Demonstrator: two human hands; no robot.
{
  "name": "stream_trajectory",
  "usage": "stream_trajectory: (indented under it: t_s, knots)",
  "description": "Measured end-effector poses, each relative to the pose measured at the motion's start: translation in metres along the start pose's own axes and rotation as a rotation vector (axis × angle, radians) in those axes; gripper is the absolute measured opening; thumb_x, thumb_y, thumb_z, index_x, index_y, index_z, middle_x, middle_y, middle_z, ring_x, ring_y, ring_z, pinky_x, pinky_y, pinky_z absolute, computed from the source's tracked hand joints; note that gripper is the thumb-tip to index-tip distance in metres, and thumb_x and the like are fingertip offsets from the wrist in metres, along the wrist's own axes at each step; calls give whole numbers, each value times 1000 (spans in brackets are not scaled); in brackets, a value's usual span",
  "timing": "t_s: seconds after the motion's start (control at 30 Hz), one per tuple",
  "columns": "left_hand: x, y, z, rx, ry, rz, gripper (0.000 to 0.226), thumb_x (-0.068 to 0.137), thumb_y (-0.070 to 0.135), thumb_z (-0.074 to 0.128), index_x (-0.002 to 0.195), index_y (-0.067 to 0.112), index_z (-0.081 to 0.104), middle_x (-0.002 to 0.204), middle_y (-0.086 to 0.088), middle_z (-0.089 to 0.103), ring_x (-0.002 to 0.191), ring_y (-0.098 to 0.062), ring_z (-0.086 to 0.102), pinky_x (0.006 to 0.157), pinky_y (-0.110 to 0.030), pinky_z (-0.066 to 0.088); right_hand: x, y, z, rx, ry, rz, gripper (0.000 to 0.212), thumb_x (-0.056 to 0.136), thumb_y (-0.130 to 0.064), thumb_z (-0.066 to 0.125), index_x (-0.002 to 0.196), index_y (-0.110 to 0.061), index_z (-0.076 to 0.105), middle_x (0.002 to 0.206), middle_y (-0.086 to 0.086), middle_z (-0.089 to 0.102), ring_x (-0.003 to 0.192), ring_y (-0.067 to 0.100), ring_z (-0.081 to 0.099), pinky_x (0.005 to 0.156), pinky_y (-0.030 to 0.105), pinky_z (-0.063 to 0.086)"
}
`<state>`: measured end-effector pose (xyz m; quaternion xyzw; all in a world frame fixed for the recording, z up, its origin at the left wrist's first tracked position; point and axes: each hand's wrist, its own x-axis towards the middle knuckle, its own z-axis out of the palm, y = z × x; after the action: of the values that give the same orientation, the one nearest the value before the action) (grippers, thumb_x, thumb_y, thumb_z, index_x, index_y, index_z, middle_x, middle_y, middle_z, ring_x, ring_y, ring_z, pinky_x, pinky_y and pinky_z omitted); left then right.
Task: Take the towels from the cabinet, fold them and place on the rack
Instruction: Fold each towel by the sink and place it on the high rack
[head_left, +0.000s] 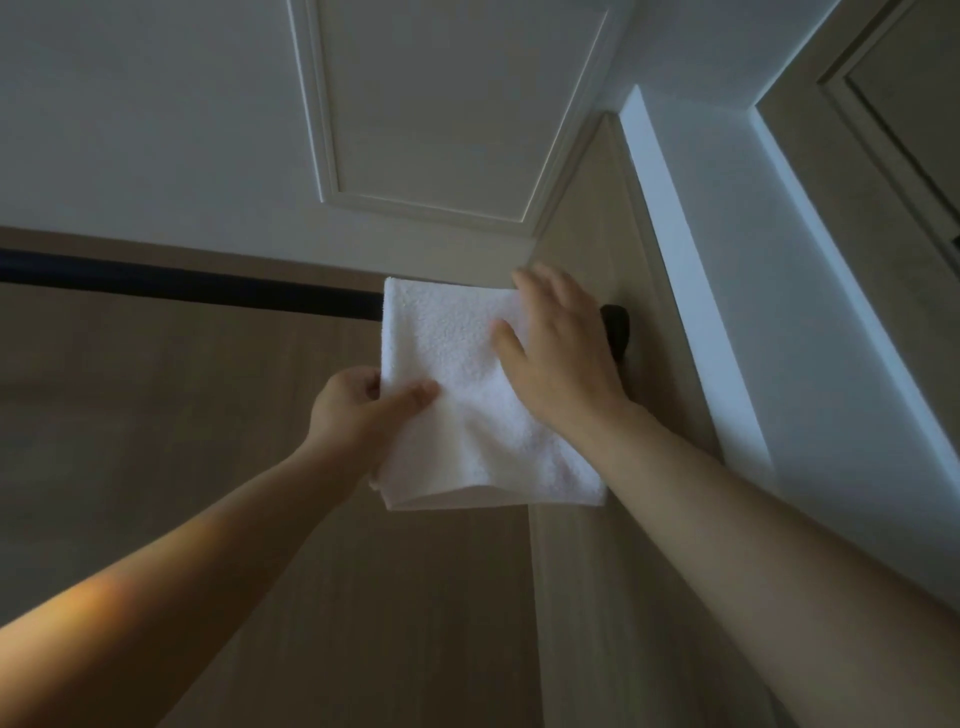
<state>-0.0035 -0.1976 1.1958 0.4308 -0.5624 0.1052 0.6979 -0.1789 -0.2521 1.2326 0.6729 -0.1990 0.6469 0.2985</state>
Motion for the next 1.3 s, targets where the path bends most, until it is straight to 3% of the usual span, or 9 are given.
stream_trajectory:
  t_s: [0.07,0.13,0.23,0.57,0.8,0.93,1.03,1.17,1.3]
  knots:
    - [-1,1,0,5,-1,13,30,81,39,75,95,13,68,86,-3,74,73,-23,72,53,-39,60,24,-5,11,-59,-58,-16,51,103,-41,34,145,-13,39,148,10,42,139,27,34,115,48,24]
    - [-2,1,0,-4,-3,16,31,80,39,75,94,13,69,85,-4,73,72,-23,72,52,-40,60,35,-8,22,-115,-73,22,46,103,-45,29,123,-14,57,125,9,61,119,30,52,105,45,33]
    - [-5,0,-2,-23,-16,-3,34,79,42,74,95,13,69,85,-4,73,74,-24,72,54,-42,60,34,-5,34,-158,66,36,47,103,-47,29,98,-14,63,99,8,67,95,30,58,88,40,36]
    - [-7,3,4,-91,-63,-39,37,79,42,76,93,8,71,88,-8,75,77,-28,73,63,-57,59,34,9,41,-115,156,0,38,101,-45,32,81,-20,52,87,4,64,85,25,56,84,39,36]
    - [-7,6,19,-81,-69,-32,34,79,41,75,93,10,70,86,-4,74,72,-22,73,52,-38,58,33,28,37,-103,199,-1,32,101,-41,38,75,-21,43,85,7,66,84,30,57,78,37,34]
    - [-10,7,17,-88,-87,-41,34,80,41,74,94,10,70,87,-5,74,75,-24,73,58,-48,60,30,26,35,-102,170,29,34,100,-44,37,79,-19,48,89,6,65,89,29,57,83,38,35]
    - [-13,6,15,-89,-114,-49,34,82,41,73,94,9,70,88,-6,75,76,-25,73,65,-55,59,20,24,37,-99,82,86,49,96,-58,35,112,-17,57,117,4,62,115,26,51,105,44,30]
    - [-17,1,11,-146,-168,-98,36,87,42,66,94,8,72,91,-9,75,84,-26,73,80,-51,58,-16,25,42,-37,-26,64,84,88,-72,34,154,-24,16,161,5,17,150,22,7,121,51,0]
    - [-22,-5,8,-175,-180,-112,39,92,39,61,96,2,72,99,-21,71,85,-30,69,87,-49,57,-50,29,51,-31,-38,17,80,95,-66,25,155,-26,-9,163,7,-18,149,22,-21,121,46,-10]
